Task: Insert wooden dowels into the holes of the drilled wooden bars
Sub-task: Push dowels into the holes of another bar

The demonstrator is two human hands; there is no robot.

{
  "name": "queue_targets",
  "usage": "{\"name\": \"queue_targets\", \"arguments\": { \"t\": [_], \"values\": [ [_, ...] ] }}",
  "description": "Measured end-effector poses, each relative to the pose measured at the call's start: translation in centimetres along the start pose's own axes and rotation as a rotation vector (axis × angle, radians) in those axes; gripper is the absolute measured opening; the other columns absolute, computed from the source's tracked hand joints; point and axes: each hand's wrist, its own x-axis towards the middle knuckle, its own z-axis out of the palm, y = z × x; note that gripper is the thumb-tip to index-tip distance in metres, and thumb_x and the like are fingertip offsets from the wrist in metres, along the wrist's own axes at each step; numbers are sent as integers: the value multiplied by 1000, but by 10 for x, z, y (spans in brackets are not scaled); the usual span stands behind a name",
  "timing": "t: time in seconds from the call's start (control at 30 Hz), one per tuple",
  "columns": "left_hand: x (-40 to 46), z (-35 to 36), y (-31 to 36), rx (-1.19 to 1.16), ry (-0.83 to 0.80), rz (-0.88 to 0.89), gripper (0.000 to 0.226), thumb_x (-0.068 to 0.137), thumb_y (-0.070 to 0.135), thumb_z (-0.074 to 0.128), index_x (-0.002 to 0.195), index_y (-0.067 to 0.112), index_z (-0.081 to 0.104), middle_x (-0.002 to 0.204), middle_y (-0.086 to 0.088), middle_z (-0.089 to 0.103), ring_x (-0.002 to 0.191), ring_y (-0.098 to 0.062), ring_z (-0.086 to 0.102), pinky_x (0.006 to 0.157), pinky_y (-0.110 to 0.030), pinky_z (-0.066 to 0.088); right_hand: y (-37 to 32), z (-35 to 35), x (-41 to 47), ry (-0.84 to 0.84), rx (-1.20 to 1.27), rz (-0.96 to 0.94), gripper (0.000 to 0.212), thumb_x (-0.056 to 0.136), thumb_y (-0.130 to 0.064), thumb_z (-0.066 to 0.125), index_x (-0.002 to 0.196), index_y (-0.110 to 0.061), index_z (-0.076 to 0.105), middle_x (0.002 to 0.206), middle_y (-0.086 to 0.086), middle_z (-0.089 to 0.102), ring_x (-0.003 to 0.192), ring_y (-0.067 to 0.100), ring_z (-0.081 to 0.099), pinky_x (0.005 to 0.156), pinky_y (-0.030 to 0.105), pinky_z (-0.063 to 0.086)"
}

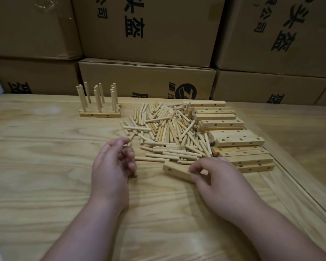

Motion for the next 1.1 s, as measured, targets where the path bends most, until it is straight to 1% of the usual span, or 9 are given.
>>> {"name": "queue_targets", "arguments": {
  "t": [0.1,0.2,0.33,0.5,0.6,0.67,0.77,0.9,1.1],
  "values": [
    [-2,1,1,10,-47,-26,20,103,14,47,96,17,66,65,0,57,53,-14,45,54,-29,36,-9,-3,11,54,411,132,10,88,-34,73,87,-43,71,85,-31,64,78,-6,58,56,12,45],
    [-5,2,3,0,-156,-86,15,98,13,56,108,14,67,72,-1,59,55,-13,49,52,-27,43,-22,-8,26,-35,828,250,13,87,-28,76,89,-40,75,84,-13,75,70,2,68,62,22,52],
    [-9,6,2,-40,-335,-248,37,84,24,66,119,13,68,80,-2,63,59,-11,54,53,-25,49,-37,-1,40,-214,1227,373,7,88,-18,73,84,-20,78,80,4,74,67,15,66,56,28,52],
    [-9,3,-2,63,-413,-290,29,89,32,69,107,11,77,87,-8,63,71,-19,54,66,-30,48,-42,19,45,-337,1396,368,15,89,-13,71,102,-5,72,89,17,75,72,25,71,62,33,59],
    [-10,5,1,45,-360,-295,32,85,33,66,102,8,78,96,-19,65,84,-34,56,77,-42,49,-36,25,46,-267,1275,355,12,93,-23,69,95,-16,77,91,9,76,68,16,61,62,30,51],
    [-9,6,4,-62,-292,-316,26,82,33,65,91,12,78,79,-7,67,69,-20,63,61,-33,56,-27,27,49,-51,999,311,16,94,-34,67,88,-24,77,87,-2,76,63,9,60,63,26,47],
    [-6,5,8,-177,-176,-323,27,85,35,62,96,12,71,66,1,63,51,-11,60,44,-24,49,-15,29,52,231,612,158,8,91,-35,69,84,-31,71,79,-13,70,68,4,62,62,23,49],
    [-1,1,11,-207,-109,-363,26,96,35,54,86,15,65,64,3,48,46,-10,42,37,-21,34,-8,42,54,202,302,-63,11,90,-27,68,86,-36,65,85,-21,60,77,-6,54,63,7,40],
    [0,1,11,-272,-101,-391,24,94,35,53,82,16,62,61,3,40,42,-9,32,36,-19,23,-14,54,56,145,85,-219,22,90,-32,66,112,-34,69,108,-22,57,108,3,46,96,28,42]
  ]
}}
